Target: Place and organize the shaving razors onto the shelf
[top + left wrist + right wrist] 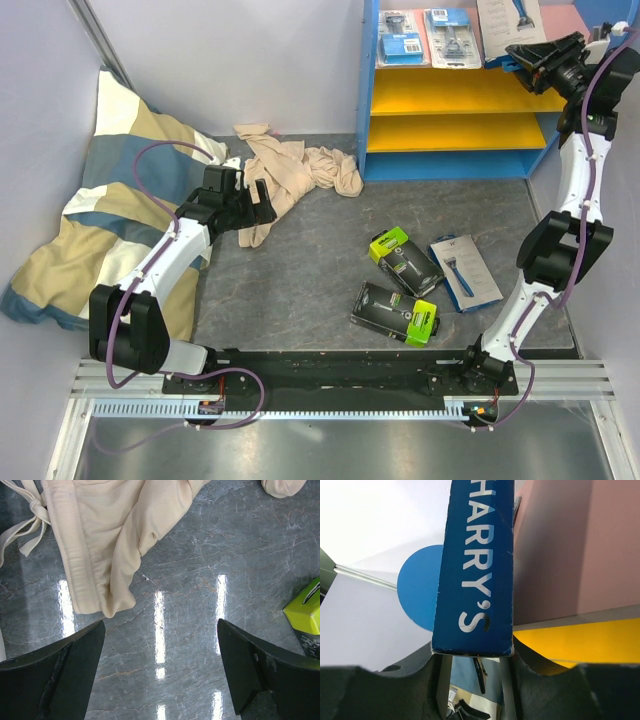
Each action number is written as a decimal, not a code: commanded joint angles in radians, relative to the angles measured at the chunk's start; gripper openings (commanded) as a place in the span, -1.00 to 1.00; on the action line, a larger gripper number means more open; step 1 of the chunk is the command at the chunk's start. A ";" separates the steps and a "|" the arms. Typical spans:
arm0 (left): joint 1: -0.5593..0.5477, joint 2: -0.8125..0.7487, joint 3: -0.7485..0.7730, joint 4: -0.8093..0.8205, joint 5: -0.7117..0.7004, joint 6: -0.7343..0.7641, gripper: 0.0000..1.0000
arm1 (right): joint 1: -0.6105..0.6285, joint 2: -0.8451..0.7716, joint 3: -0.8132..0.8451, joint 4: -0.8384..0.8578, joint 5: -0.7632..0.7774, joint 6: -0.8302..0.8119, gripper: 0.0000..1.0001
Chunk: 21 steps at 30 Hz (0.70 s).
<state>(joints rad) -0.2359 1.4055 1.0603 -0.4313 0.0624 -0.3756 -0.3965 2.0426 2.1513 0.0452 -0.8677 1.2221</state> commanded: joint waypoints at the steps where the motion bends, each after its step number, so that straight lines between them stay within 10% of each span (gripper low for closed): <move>1: 0.003 -0.025 0.001 0.035 0.019 0.009 0.99 | -0.002 0.030 0.064 0.036 -0.020 0.024 -0.38; 21: 0.000 -0.037 -0.020 0.037 0.025 0.001 0.98 | -0.011 -0.027 -0.050 0.013 0.007 -0.030 0.75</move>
<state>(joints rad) -0.2359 1.3994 1.0439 -0.4305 0.0776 -0.3759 -0.3981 2.0621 2.1361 0.0517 -0.8825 1.2179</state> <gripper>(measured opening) 0.993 0.853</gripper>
